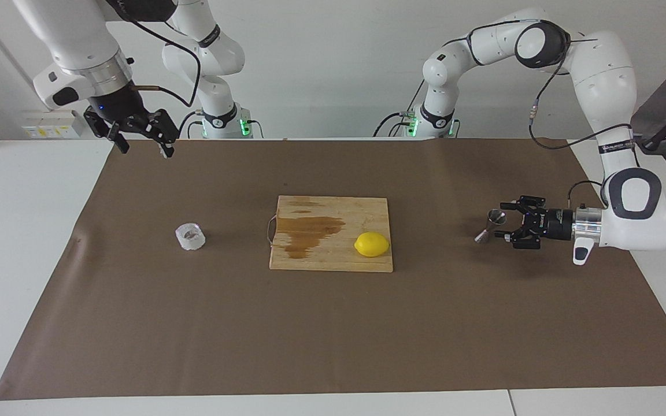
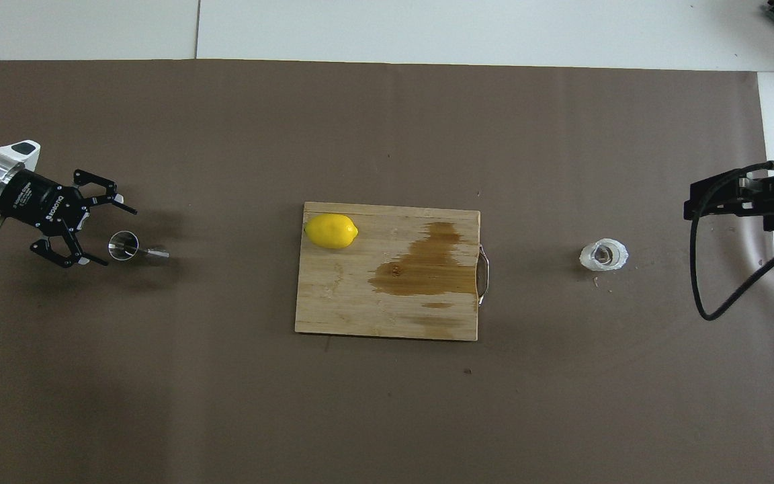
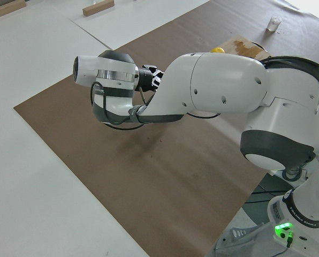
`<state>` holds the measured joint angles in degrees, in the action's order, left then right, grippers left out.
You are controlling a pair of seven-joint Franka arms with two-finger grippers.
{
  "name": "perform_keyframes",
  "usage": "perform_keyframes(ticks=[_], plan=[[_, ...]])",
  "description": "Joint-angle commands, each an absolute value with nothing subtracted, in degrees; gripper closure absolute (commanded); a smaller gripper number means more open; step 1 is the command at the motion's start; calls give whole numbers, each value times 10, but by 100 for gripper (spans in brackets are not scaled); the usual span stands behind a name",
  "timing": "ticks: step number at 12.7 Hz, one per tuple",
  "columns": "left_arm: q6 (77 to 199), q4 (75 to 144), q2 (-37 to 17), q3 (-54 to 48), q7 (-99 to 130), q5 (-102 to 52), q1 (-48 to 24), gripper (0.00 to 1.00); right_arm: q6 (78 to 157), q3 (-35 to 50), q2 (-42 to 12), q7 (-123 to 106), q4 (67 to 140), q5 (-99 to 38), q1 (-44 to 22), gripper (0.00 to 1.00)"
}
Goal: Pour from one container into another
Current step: 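Lower the left gripper and close it around the metal cup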
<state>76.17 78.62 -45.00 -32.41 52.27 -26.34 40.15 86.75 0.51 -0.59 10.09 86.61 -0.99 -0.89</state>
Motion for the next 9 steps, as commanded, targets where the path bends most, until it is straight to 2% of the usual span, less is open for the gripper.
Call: perform_keyframes(ticks=[1, 9], plan=[[758, 775, -464, -347, 538, -250, 417, 0, 871, 5, 2, 91, 876, -11, -4, 0], [758, 793, -465, -361, 535, -251, 430, 0, 871, 5, 2, 91, 876, -11, -4, 0]])
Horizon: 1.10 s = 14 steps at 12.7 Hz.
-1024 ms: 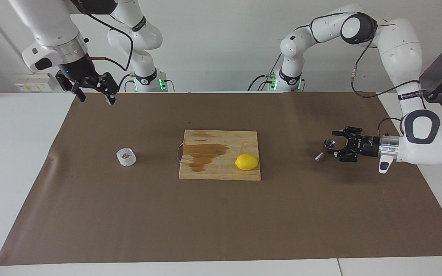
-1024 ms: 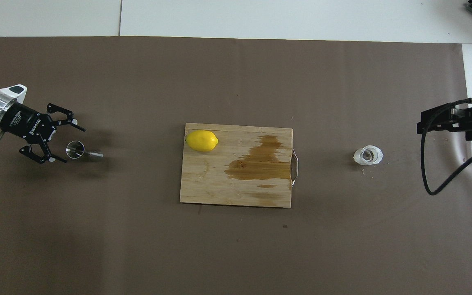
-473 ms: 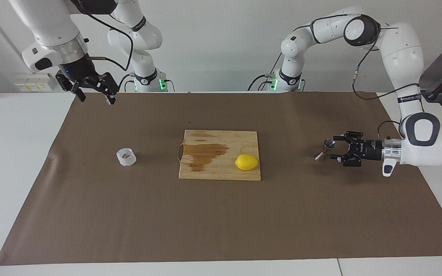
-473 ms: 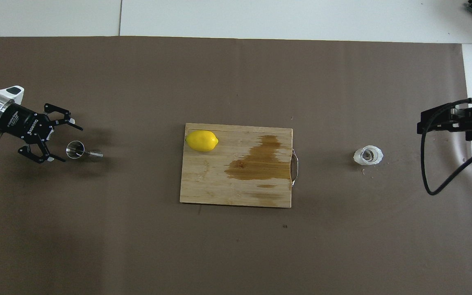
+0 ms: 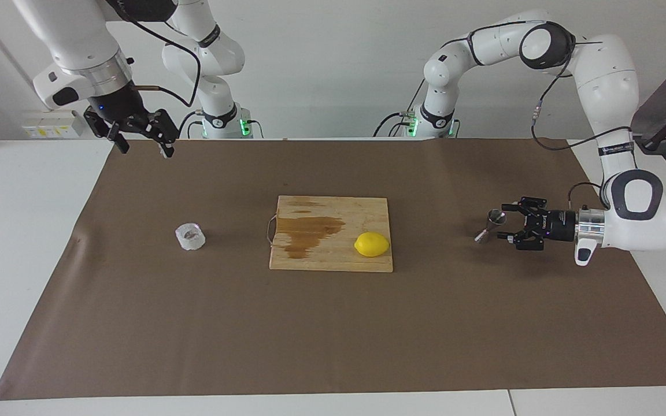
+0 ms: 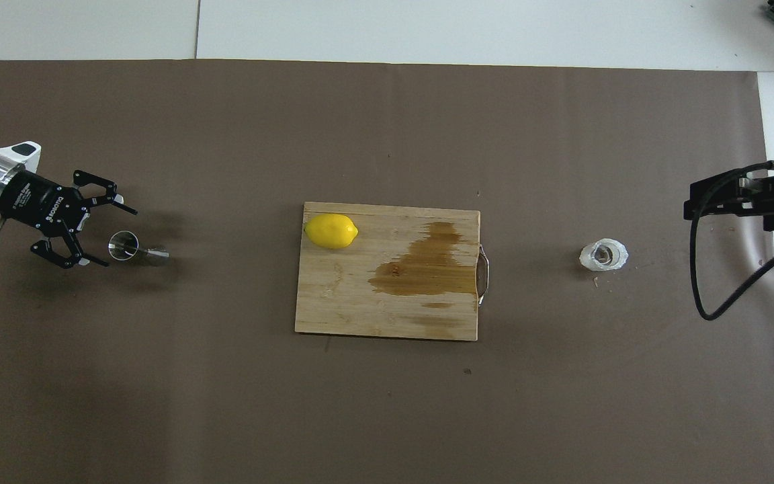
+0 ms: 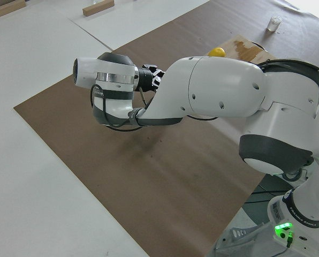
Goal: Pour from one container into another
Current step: 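Lower the left gripper and close it around the metal cup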
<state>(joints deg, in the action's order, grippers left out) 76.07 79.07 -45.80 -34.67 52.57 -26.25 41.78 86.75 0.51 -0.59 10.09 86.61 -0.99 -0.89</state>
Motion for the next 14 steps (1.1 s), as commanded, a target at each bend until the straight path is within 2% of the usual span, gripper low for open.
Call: perform_keyframes(ticks=[1, 5, 10, 14], plan=[[758, 793, -465, -361, 535, -251, 429, 0, 871, 5, 2, 91, 876, -11, -4, 0], [758, 793, -465, -361, 534, -251, 429, 0, 871, 5, 2, 91, 876, -11, -4, 0], [748, 793, -465, -362, 531, -252, 429, 18, 871, 5, 2, 91, 876, -11, -4, 0], [748, 793, -465, -363, 530, -252, 429, 25, 871, 5, 2, 91, 876, -11, -4, 0]])
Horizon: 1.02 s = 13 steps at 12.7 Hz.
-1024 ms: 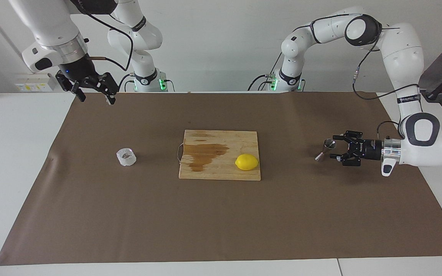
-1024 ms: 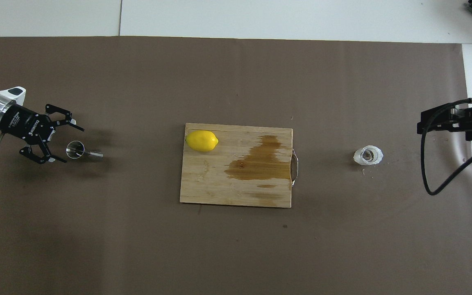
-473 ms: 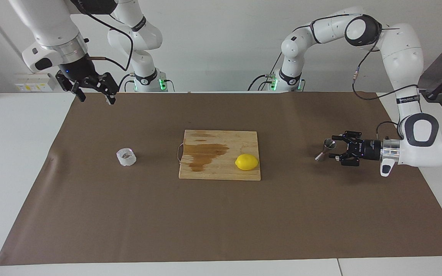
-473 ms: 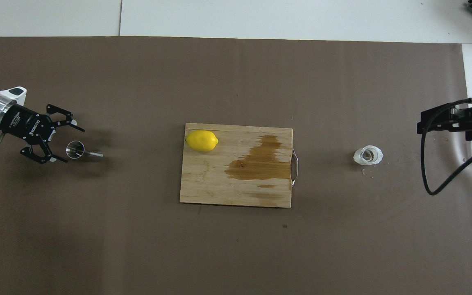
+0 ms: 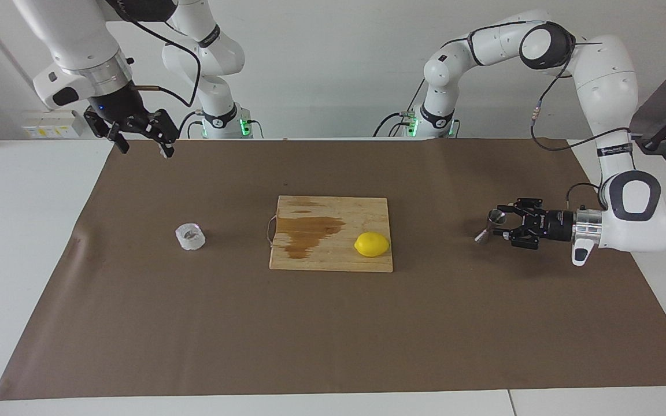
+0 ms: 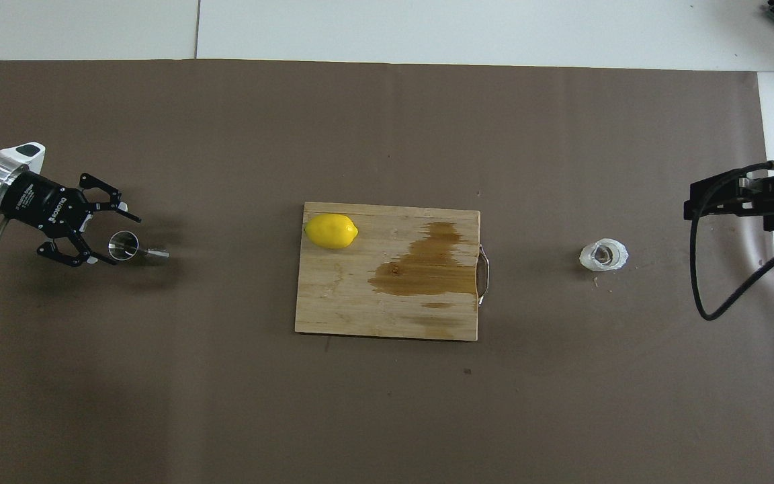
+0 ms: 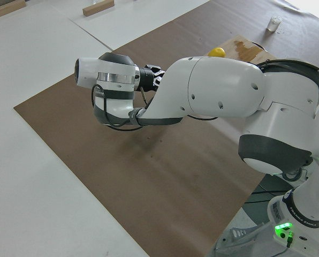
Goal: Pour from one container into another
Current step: 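Lower the left gripper and close it around the metal cup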
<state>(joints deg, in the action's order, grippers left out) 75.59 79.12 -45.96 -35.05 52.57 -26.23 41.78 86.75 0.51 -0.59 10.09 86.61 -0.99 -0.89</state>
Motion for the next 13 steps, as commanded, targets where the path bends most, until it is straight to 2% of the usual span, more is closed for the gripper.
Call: perform_keyframes(ticks=[1, 2, 9, 13], plan=[[748, 793, -465, -364, 530, -253, 429, 28, 871, 5, 2, 91, 876, -11, -4, 0], [748, 793, -465, -364, 530, -253, 429, 32, 871, 5, 2, 91, 876, -11, -4, 0], [747, 793, -464, -364, 530, -252, 429, 44, 871, 5, 2, 91, 876, -11, -4, 0], [747, 793, -465, -366, 533, -253, 429, 66, 871, 5, 2, 91, 876, -11, -4, 0]])
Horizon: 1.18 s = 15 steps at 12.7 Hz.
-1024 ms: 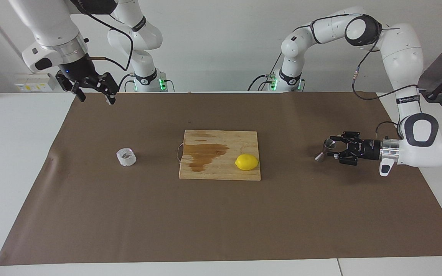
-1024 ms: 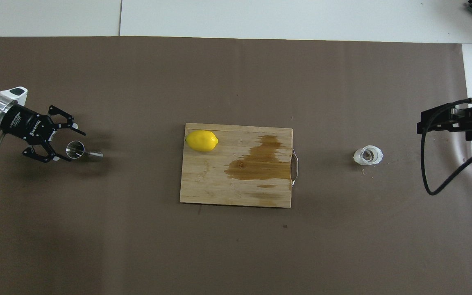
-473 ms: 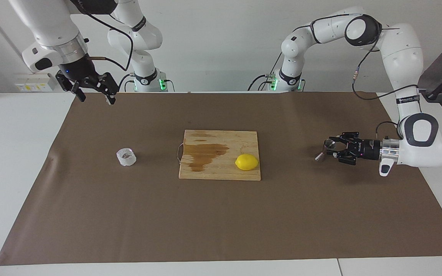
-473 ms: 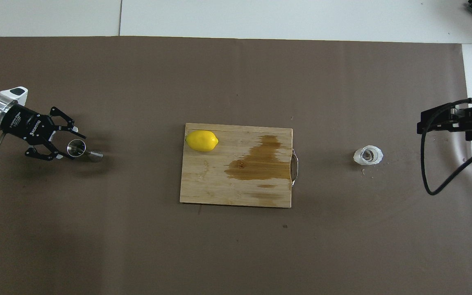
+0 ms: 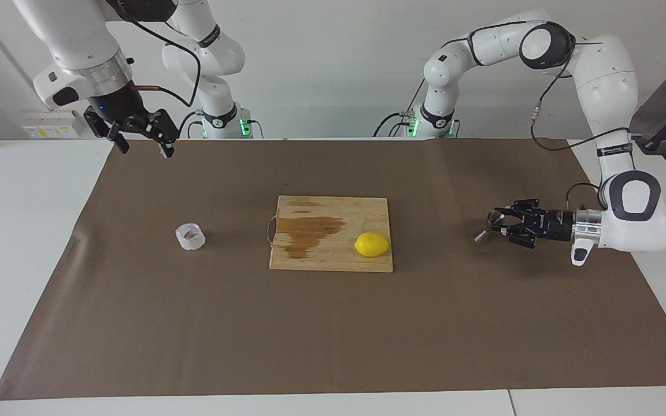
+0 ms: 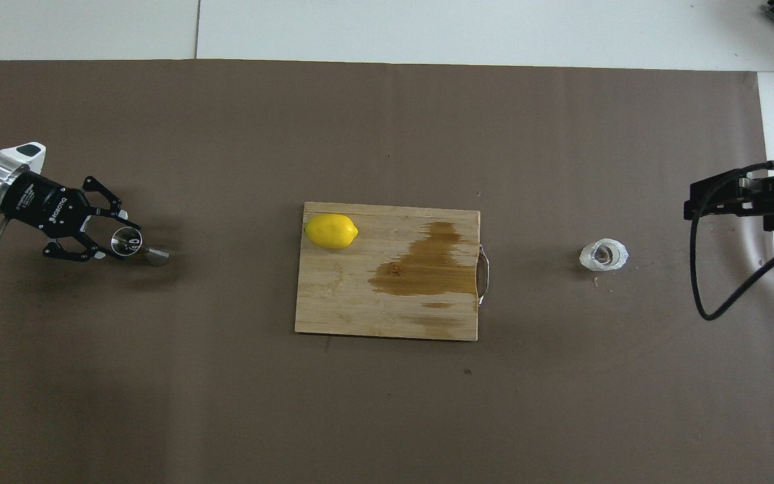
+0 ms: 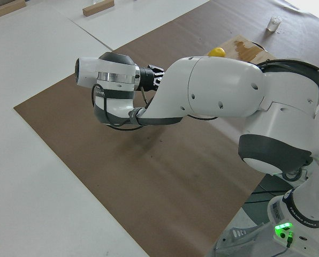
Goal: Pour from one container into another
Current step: 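Lower the left gripper and close it around the metal cup, then lift the metal cup with the left gripper and carry it over the board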
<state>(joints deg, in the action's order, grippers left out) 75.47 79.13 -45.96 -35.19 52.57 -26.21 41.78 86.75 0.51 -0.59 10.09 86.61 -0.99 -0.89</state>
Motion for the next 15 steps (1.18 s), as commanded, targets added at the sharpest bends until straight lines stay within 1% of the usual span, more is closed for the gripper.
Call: perform_keyframes(ticks=[1, 2, 3, 4, 8, 9, 10, 15], plan=[[747, 793, -464, -367, 534, -253, 429, 75, 871, 5, 2, 91, 876, -11, -4, 0], [747, 793, -464, -367, 534, -254, 429, 83, 871, 5, 2, 91, 876, -11, -4, 0], [747, 793, -464, -367, 534, -255, 429, 95, 871, 5, 2, 91, 876, -11, -4, 0], [747, 793, -464, -370, 534, -258, 429, 100, 871, 5, 2, 91, 876, -11, -4, 0], [745, 794, -459, -383, 540, -299, 422, 100, 871, 5, 2, 91, 876, -11, -4, 0], [745, 802, -449, -388, 544, -314, 419, 100, 871, 5, 2, 91, 876, -11, -4, 0], [746, 817, -430, -388, 555, -343, 417, 100, 871, 5, 2, 91, 876, -11, -4, 0], [804, 903, -326, -384, 587, -465, 349, 100, 871, 5, 3, 91, 876, -11, -4, 0]])
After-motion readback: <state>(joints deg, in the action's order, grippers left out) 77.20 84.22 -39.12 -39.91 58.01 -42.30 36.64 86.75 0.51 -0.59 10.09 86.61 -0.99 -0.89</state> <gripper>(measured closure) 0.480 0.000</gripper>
